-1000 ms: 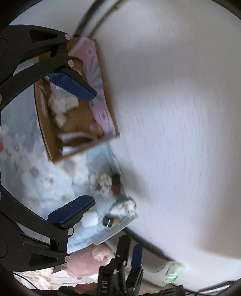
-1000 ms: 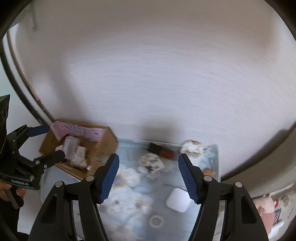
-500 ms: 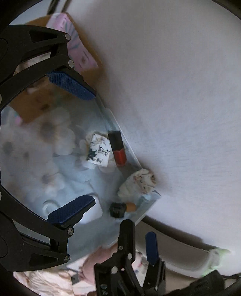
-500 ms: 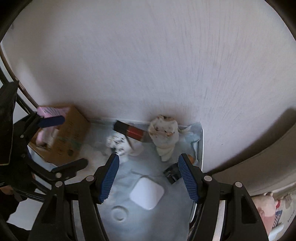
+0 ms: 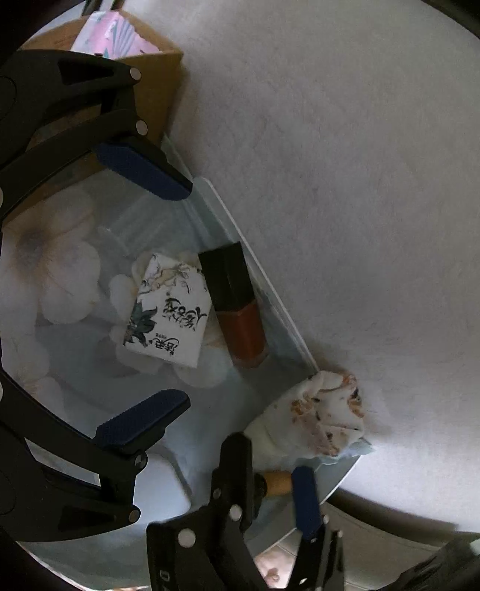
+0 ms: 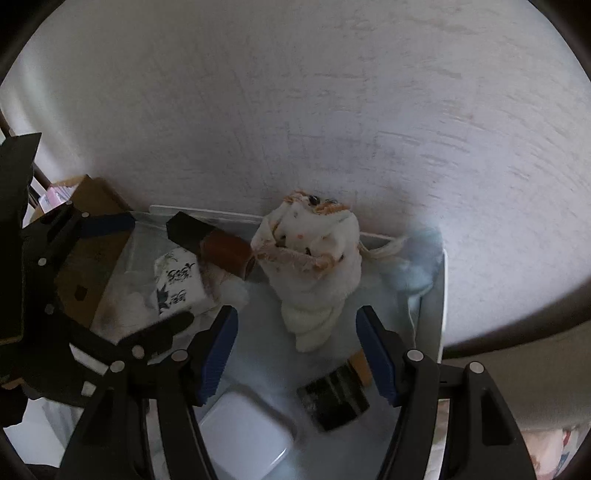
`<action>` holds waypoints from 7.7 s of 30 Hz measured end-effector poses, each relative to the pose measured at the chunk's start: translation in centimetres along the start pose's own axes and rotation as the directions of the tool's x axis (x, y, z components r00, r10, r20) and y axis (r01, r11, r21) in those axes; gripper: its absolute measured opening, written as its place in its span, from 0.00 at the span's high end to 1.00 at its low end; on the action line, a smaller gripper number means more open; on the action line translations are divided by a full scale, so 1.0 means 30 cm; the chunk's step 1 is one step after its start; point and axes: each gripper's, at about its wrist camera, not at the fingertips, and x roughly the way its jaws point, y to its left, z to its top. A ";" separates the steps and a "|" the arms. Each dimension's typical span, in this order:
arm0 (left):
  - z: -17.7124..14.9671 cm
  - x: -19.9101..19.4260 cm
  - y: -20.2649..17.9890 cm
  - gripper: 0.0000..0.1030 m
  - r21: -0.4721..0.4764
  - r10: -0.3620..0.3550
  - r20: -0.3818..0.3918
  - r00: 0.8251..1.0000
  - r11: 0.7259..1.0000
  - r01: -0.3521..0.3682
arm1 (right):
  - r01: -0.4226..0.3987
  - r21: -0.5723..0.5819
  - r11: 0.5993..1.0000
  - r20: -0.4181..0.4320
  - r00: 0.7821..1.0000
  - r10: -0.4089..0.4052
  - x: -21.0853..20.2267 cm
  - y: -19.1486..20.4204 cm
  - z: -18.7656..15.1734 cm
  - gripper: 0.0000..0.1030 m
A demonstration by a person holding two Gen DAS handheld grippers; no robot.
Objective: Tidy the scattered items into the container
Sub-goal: 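Grasp the printed tissue pack with the left tool while the right tool grasps the white sock, then carry the tissue pack and sock into the box and open both tools, then move both tools back to the tray above the white case and clear tube, then grasp the clear tube with the left tool while the right tool grasps the white square case, then carry the clear tube and white case into the box and release them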
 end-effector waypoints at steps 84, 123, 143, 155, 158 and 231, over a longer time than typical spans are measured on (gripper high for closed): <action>-0.636 -0.458 1.159 0.43 -0.470 0.032 -0.009 0.999 0.882 -0.032 | -0.190 -0.075 0.979 -0.168 0.970 0.176 0.061 0.996 0.277 0.76; -0.444 -0.594 0.737 0.00 -0.402 0.026 0.070 0.997 0.916 0.004 | -0.003 0.139 0.990 0.093 0.996 -0.010 -0.376 0.805 0.011 0.31; -0.237 -0.474 0.151 0.00 -0.393 -0.149 0.126 0.981 0.900 0.187 | 0.136 0.403 0.905 0.077 0.980 -0.182 -0.430 0.441 -0.487 0.31; -0.177 -0.053 0.112 0.07 -0.578 0.064 -0.045 0.997 0.812 -0.078 | 0.193 0.461 0.866 0.129 0.951 -0.281 -0.234 0.354 -0.566 0.31; -0.161 -0.002 0.136 0.12 -0.589 0.107 -0.066 0.992 0.798 -0.126 | 0.192 0.474 0.860 0.135 0.949 -0.286 -0.200 0.336 -0.547 0.31; -0.516 -0.558 0.855 0.74 -0.601 0.008 0.175 0.984 0.793 0.100 | 0.060 0.193 0.979 0.268 0.957 -0.111 -0.359 0.852 0.182 0.42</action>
